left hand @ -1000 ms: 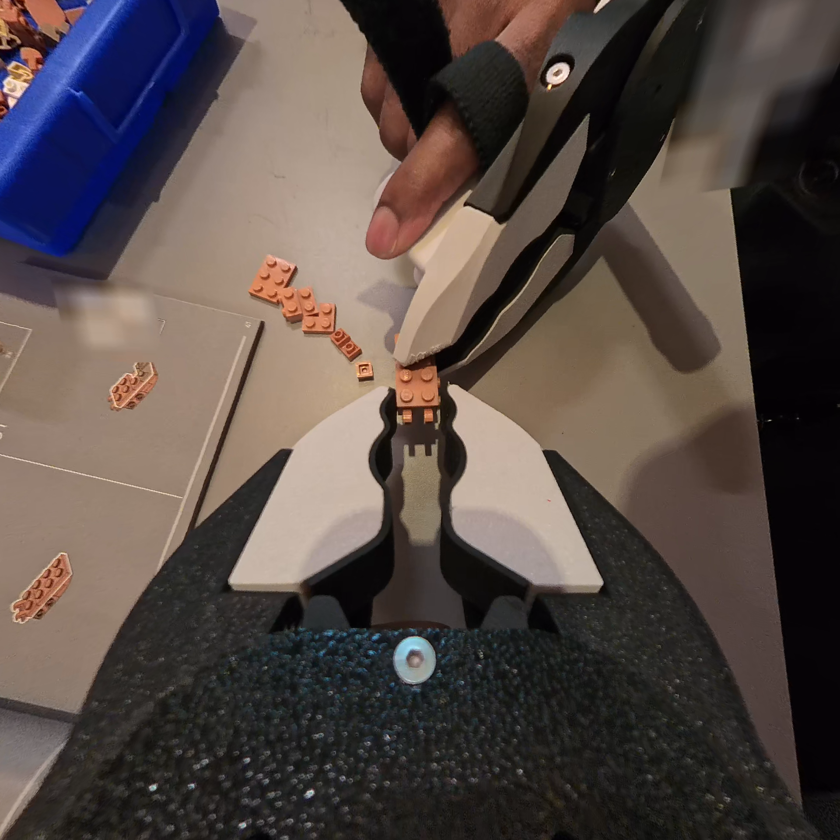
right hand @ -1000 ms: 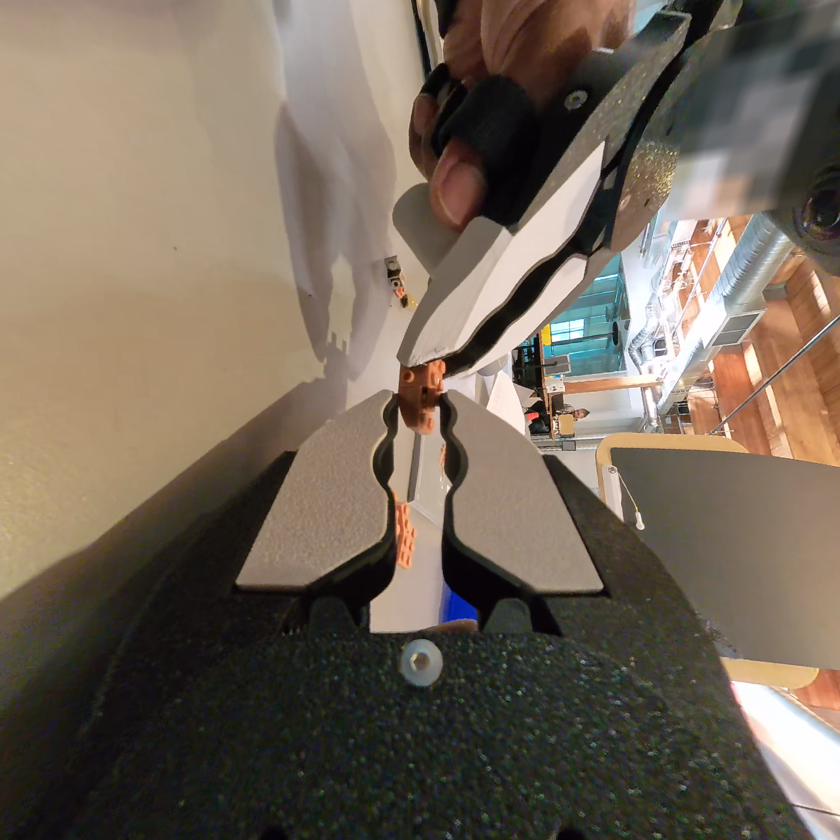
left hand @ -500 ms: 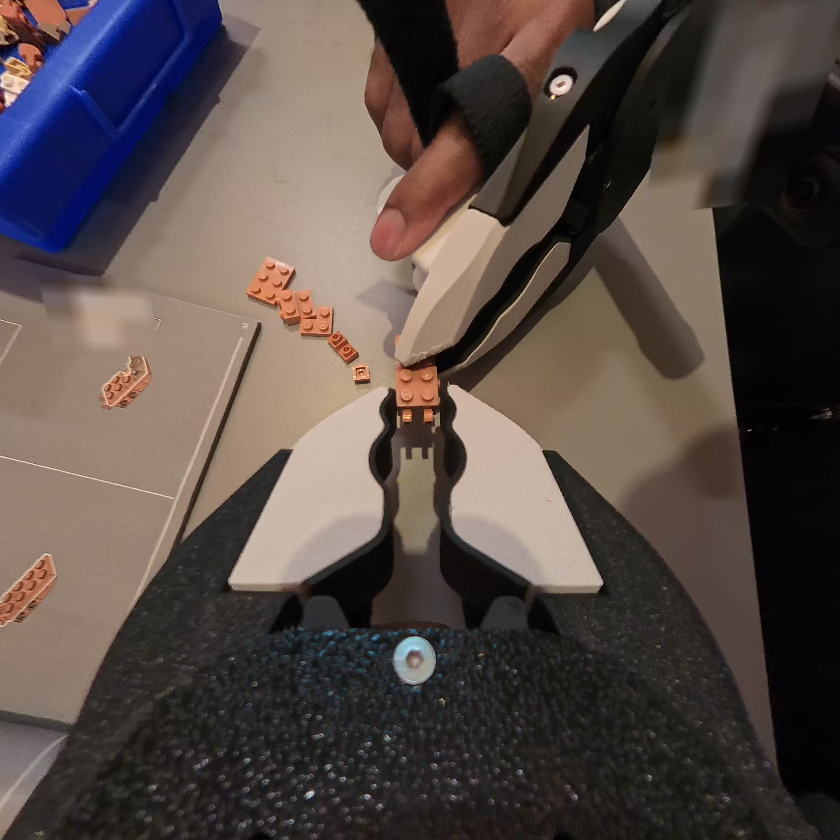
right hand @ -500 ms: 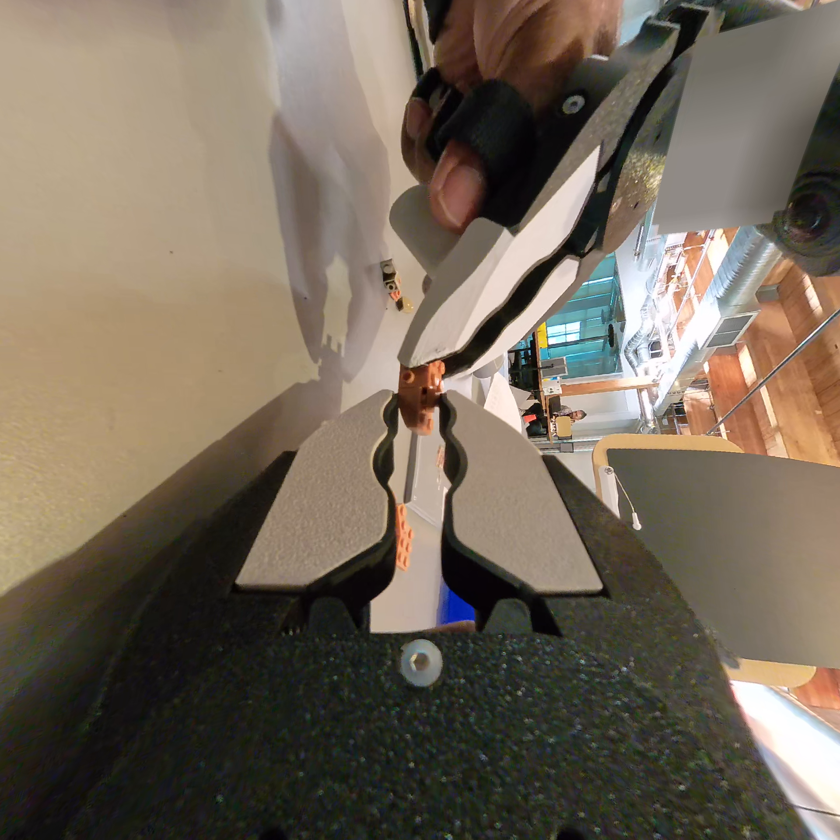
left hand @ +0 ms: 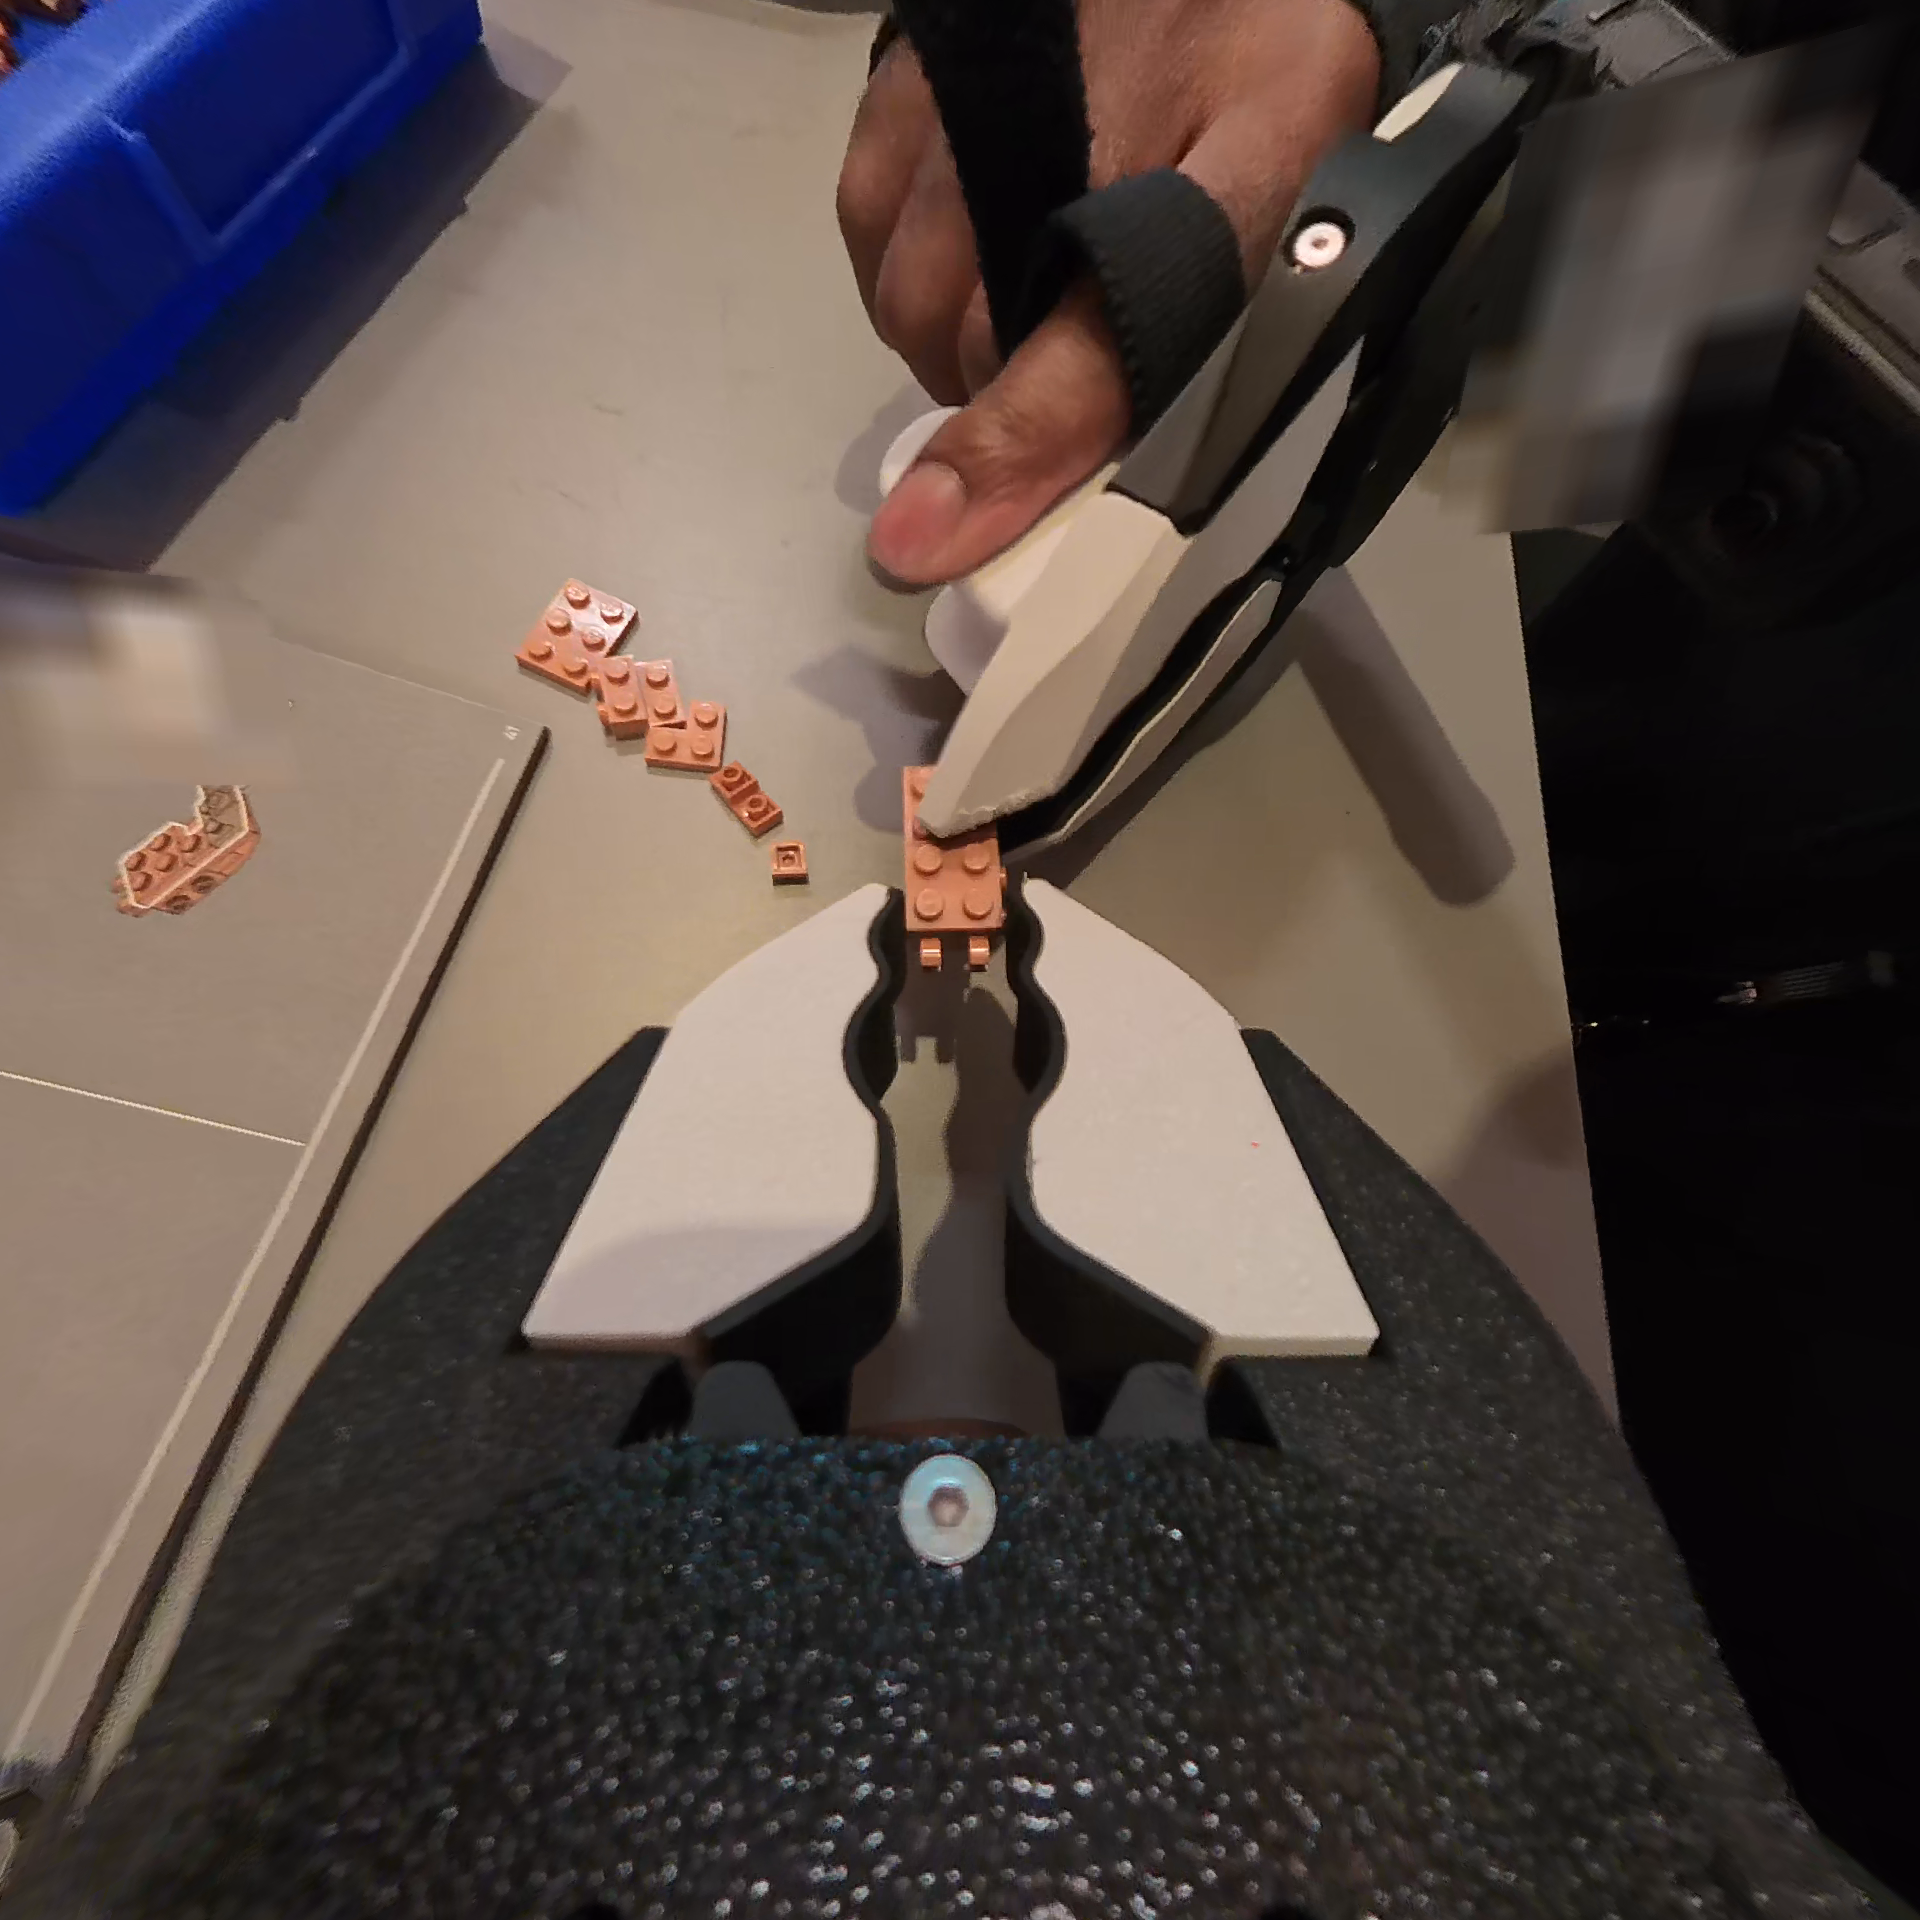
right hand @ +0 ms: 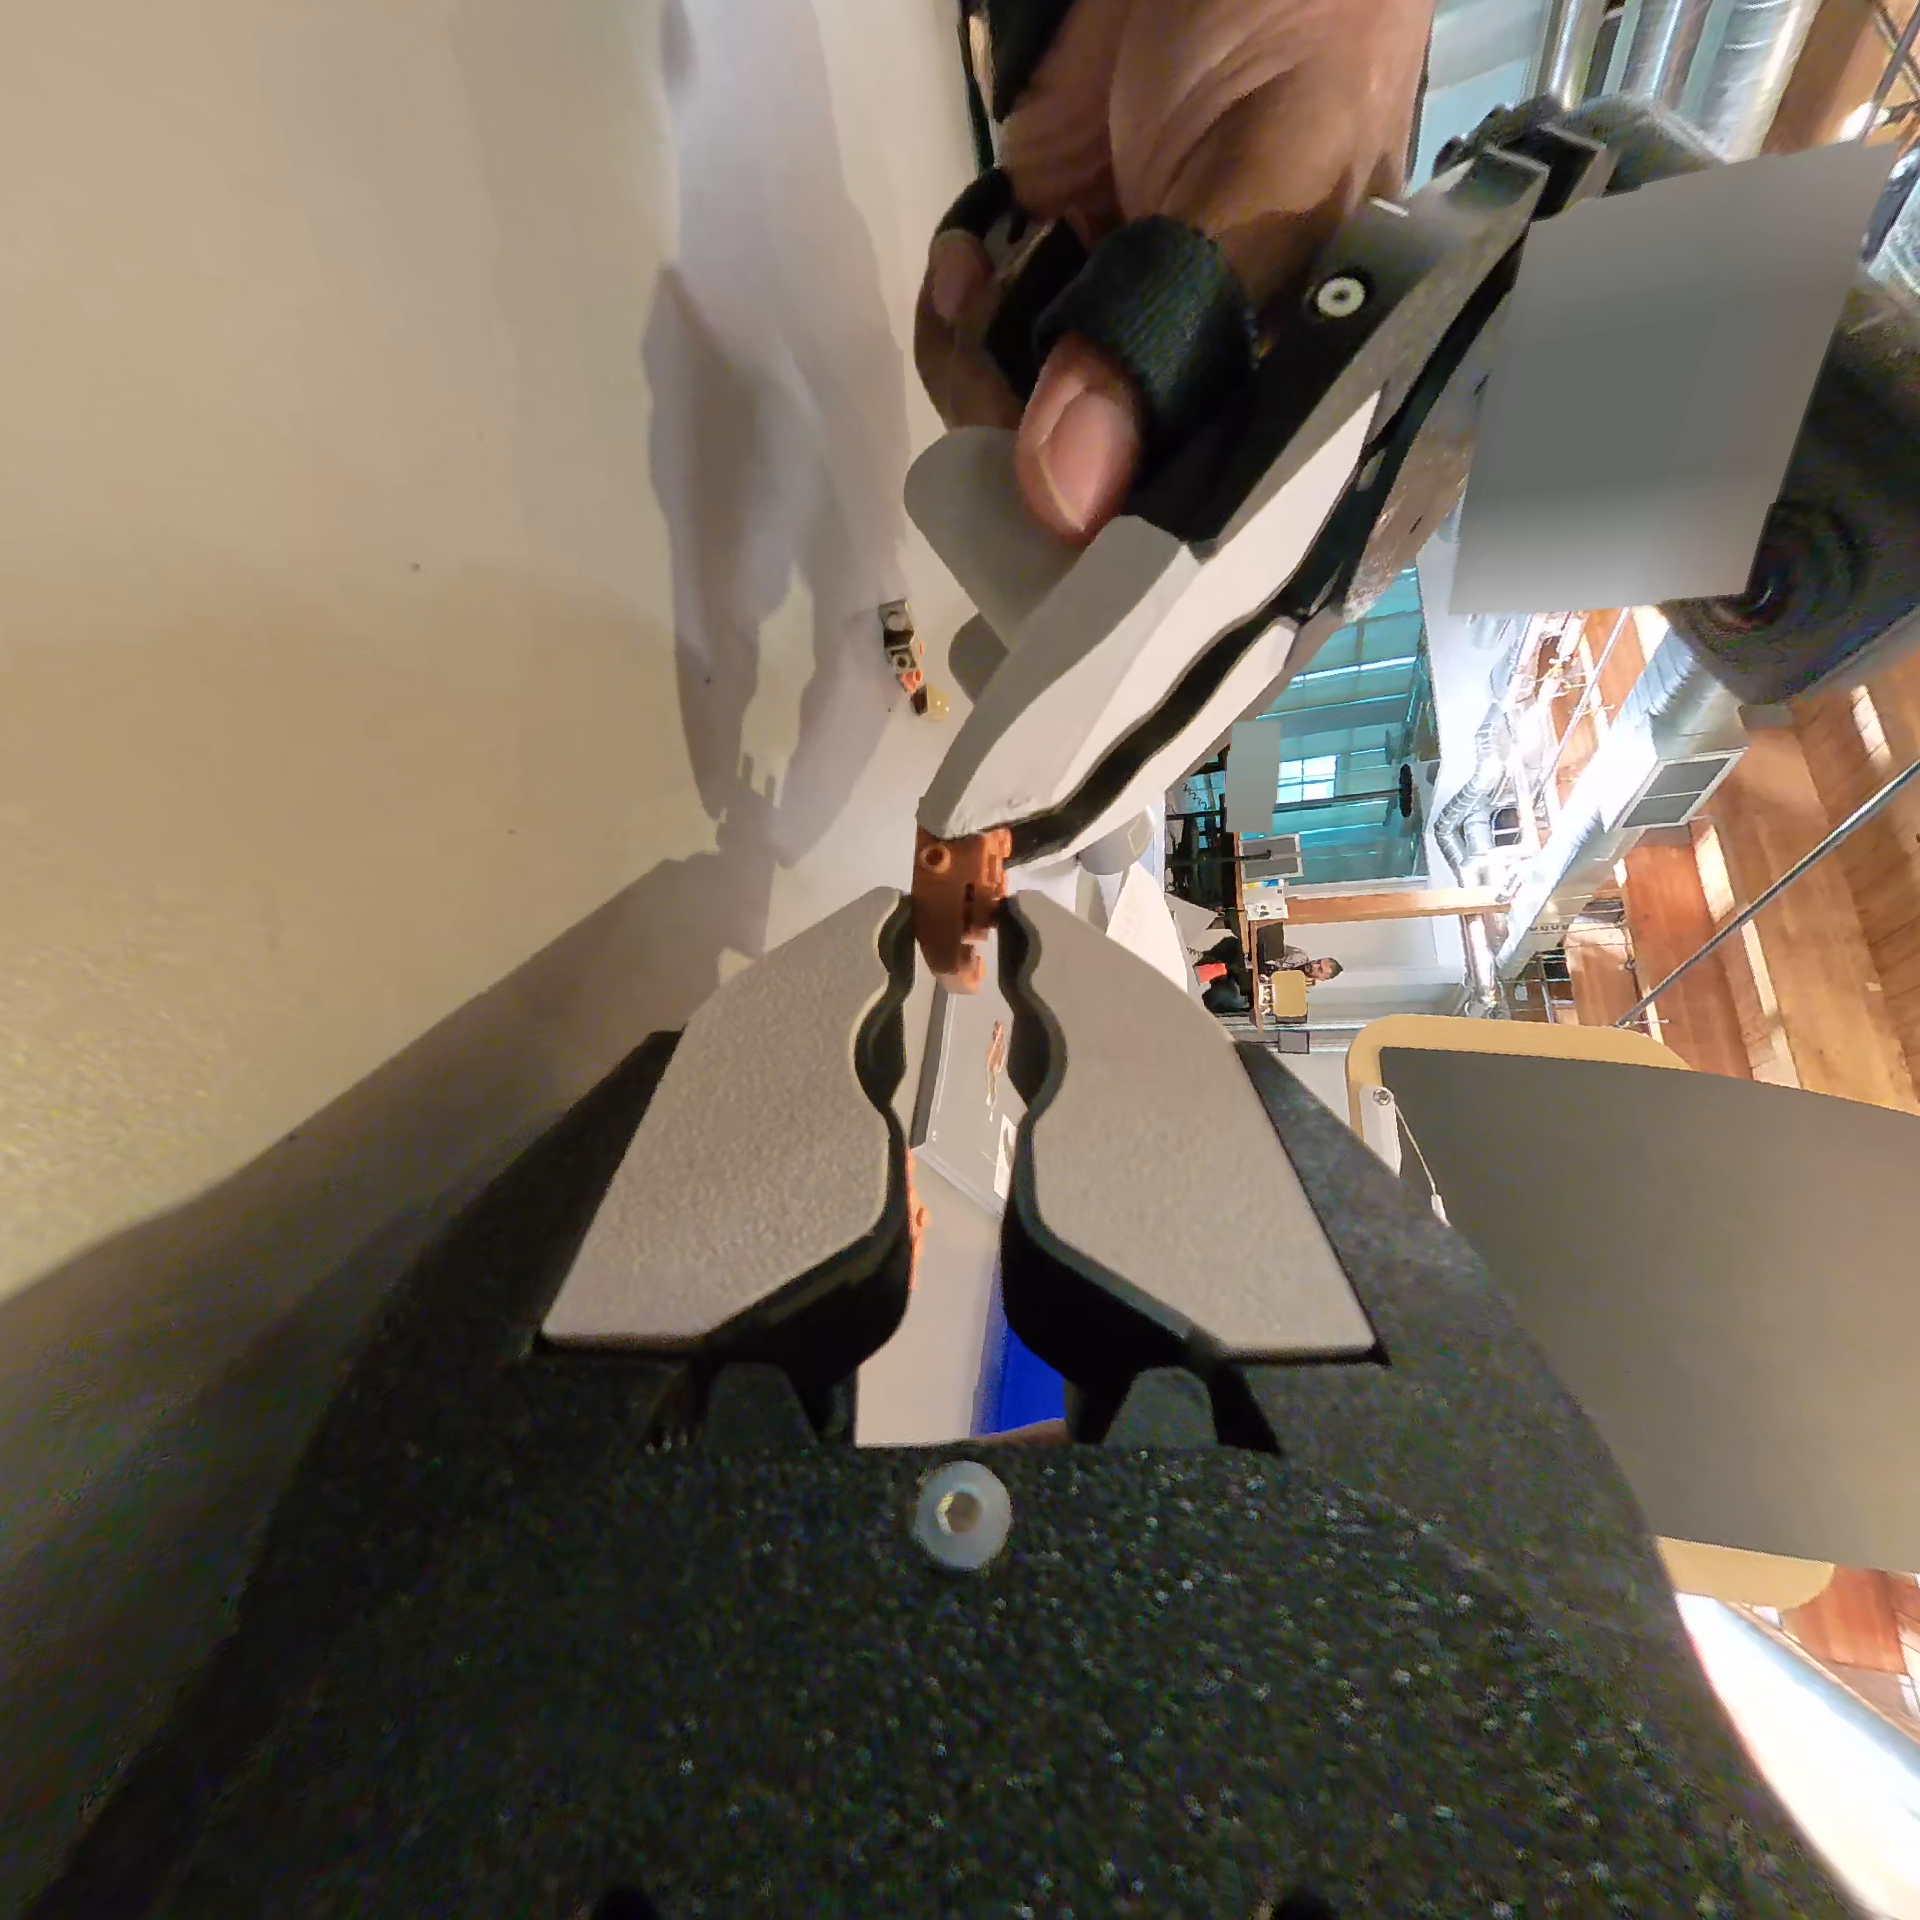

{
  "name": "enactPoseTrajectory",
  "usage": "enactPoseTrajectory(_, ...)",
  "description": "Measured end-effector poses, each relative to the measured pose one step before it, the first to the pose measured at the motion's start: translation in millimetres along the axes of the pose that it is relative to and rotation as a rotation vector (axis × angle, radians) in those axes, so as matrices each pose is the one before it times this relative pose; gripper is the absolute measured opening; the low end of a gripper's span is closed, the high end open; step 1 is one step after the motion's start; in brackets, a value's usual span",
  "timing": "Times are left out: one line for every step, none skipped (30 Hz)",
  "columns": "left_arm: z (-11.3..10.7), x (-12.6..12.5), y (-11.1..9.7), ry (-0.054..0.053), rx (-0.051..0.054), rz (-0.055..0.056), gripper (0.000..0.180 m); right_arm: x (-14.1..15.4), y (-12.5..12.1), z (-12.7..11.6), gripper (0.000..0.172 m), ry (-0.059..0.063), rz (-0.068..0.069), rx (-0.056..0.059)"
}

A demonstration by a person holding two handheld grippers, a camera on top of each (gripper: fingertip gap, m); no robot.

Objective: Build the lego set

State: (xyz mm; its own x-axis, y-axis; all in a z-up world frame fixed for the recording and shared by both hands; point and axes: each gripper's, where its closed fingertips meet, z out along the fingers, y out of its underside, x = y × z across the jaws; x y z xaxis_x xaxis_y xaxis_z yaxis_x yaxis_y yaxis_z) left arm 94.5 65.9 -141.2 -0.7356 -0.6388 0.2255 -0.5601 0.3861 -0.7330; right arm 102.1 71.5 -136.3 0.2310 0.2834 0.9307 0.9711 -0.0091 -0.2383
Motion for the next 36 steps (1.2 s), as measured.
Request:
enactPoseTrajectory(0.52, 0.6, -0.01, 0.0122, 0.0043, -0.0135, 0.017, -0.38, 0.13, -0.39, 0.014, -0.0022, -0.0072, 0.0007)
enactPoseTrajectory(0.42, -0.26, -0.46, 0.0064, 0.0084, -0.01, 0.017, -0.17, 0.4, -0.29, 0.014, -0.0014, -0.0047, -0.001)
enactPoseTrajectory(0.37, 0.26, 0.03, 0.0092, 0.0041, -0.0099, 0.017, -0.21, 0.24, -0.13, 0.014, -0.0026, -0.0016, -0.0003)
enactPoseTrajectory(0.26, -0.35, -0.11, 0.0033, 0.004, -0.0054, 0.017, 0.0, 0.71, 0.18, 0.014, -0.0007, 0.0014, -0.004)
enactPoseTrajectory(0.12, -0.85, -0.18, -0.0023, 0.0029, -0.0028, 0.017, -0.03, 0.74, 0.42, 0.014, 0.001, -0.0001, -0.0051)
enactPoseTrajectory(0.03, -0.46, 0.25, -0.0012, -0.0003, -0.0016, 0.017, -0.09, 0.36, 0.24, 0.014, 0.0009, -0.0027, -0.0027)
enactPoseTrajectory(0.09, -0.32, -0.06, -0.0011, 0.0008, 0.0002, 0.017, 0.08, 0.29, 0.2, 0.014, 0.0016, -0.001, -0.001)
enactPoseTrajectory(-0.13, -0.35, -0.21, -0.0012, 0.0025, -0.0027, 0.017, 0.13, 0.51, 0.28, 0.015, 0.0027, 0.0042, -0.0016)
enactPoseTrajectory(-0.08, -0.94, -0.47, -0.0043, 0.0041, -0.004, 0.017, 0.43, 0.7, 0.39, 0.015, 0.0038, 0.0075, -0.0029)
enactPoseTrajectory(-0.11, -0.83, -0.33, -0.0032, 0.0032, -0.0016, 0.017, 0.98, 0.57, 0.31, 0.015, 0.009, 0.0072, -0.0017)
enactPoseTrajectory(-0.38, -0.94, -0.5, -0.0014, 0.0052, -0.001, 0.017, 1.85, 0.43, 0.06, 0.015, 0.0159, 0.0064, 0.0003)
enactPoseTrajectory(-0.61, -0.84, -0.62, 0.0015, 0.0071, -0.0036, 0.017, 2.04, 0.66, -0.19, 0.018, 0.0139, 0.0089, 0.0003)
enactPoseTrajectory(-0.38, -1.59, 0.1, -0.0034, 0.0026, -0.0051, 0.017, 1.51, 1.23, -0.28, 0.024, 0.005, 0.0165, -0.0017)
enactPoseTrajectory(-0.23, -1.16, 0.71, -0.0019, -0.0012, -0.0009, 0.017, 1.23, 1.23, -0.53, 0.028, -0.0009, 0.0246, -0.0003)
enactPoseTrajectory(0.0, -0.73, 0.68, -0.0003, -0.0019, -0.0002, 0.017, 1.34, 1.09, -0.74, 0.032, -0.0025, 0.0282, 0.0027)
enactPoseTrajectory(0.13, -0.28, 0.62, 0.0006, -0.0026, 0.0, 0.017, 0.97, 1.25, -0.77, 0.033, -0.0049, 0.0274, 0.0018)
enactPoseTrajectory(0.18, -0.1, 0.69, -0.0011, -0.0043, 0.0038, 0.017, 0.27, 1.63, -0.66, 0.033, -0.0097, 0.0248, -0.0002)
enactPoseTrajectory(0.17, -0.43, 1.03, -0.0045, -0.0071, 0.0077, 0.017, -0.9, 1.69, -0.56, 0.033, -0.0155, 0.0232, -0.0003)
enactPoseTrajectory(0.25, -0.61, 1.47, -0.007, -0.0109, 0.0109, 0.017, -1.87, 1.69, -0.39, 0.033, -0.0208, 0.0267, 0.001)
enactPoseTrajectory(0.14, -1.12, 2.12, -0.0105, -0.0147, 0.0149, 0.017, -2.16, 1.69, -0.57, 0.033, -0.0247, 0.0349, 0.0024)
enactPoseTrajectory(0.06, -1.42, 3.4, -0.013, -0.0224, 0.0188, 0.017, -1.7, 1.83, -0.57, 0.032, -0.0248, 0.0451, 0.0026)
enactPoseTrajectory(0.04, -1.56, 4.72, -0.0122, -0.0302, 0.0203, 0.017, -0.44, 1.94, -0.71, 0.032, -0.0224, 0.0557, 0.0035)
enactPoseTrajectory(-0.06, -0.88, 4.95, -0.0069, -0.0302, 0.0168, 0.017, 0.69, 1.88, -1.01, 0.031, -0.0209, 0.0623, 0.0055)
enactPoseTrajectory(-0.21, -0.51, 4.11, -0.0017, -0.0239, 0.0111, 0.017, 1.71, 2.33, -1.0, 0.03, -0.0192, 0.0643, 0.0035)
enactPoseTrajectory(-0.27, -0.07, 3.32, 0.0018, -0.0178, 0.0058, 0.017, 3.08, 3.12, -0.99, 0.028, -0.0128, 0.0624, -0.0018)
enactPoseTrajectory(0.06, 0.98, 3.3, 0.0088, -0.0179, 0.006, 0.017, 3.94, 3.38, -1.06, 0.028, -0.0061, 0.0549, -0.0048)
enactPoseTrajectory(0.52, 1.31, 3.49, 0.0083, -0.0208, 0.008, 0.017, 4.14, 3.85, -1.03, 0.027, -0.0026, 0.0451, -0.0081)
enactPoseTrajectory(0.89, 0.18, 3.29, -0.0027, -0.0203, 0.0099, 0.017, 4.09, 4.28, -0.87, 0.025, 0.0012, 0.0355, -0.0123)
enactPoseTrajectory(1.12, -0.4, 2.67, -0.0071, -0.0182, 0.0082, 0.018, 3.49, 4.45, -0.85, 0.025, 0.0003, 0.0263, -0.0146)
enactPoseTrajectory(1.14, 0.23, 2.14, -0.0027, -0.0154, 0.0061, 0.017, 2.95, 4.49, -0.53, 0.025, -0.0004, 0.0198, -0.0158)
enactPoseTrajectory(1.0, 0.6, 1.04, 0.0, -0.0083, 0.0056, 0.017, 2.94, 3.91, -0.74, 0.025, 0.002, 0.016, -0.0138)
enactPoseTrajectory(0.43, 1.11, -0.16, 0.0032, -0.0006, 0.0042, 0.017, 2.81, 2.94, -0.79, 0.025, 0.0011, 0.0149, -0.0085)
enactPoseTrajectory(0.11, 1.65, -0.13, 0.008, 0.0001, 0.0023, 0.017, 2.36, 2.07, -0.99, 0.025, -0.0014, 0.0159, -0.0045)
enactPoseTrajectory(-0.16, 1.54, 0.17, 0.0071, -0.0023, 0.0034, 0.017, 2.48, 1.0, -1.27, 0.025, -0.0003, 0.0156, 0.0008)
enactPoseTrajectory(-0.41, 0.96, 0.37, 0.0029, -0.0021, 0.0057, 0.017, 2.48, -0.03, -1.51, 0.025, 0.0022, 0.0152, 0.0063)
enactPoseTrajectory(-0.84, 0.69, 0.17, 0.0016, -0.0002, 0.0058, 0.02, 2.4, -0.34, -1.34, 0.025, 0.0019, 0.0163, 0.0067)
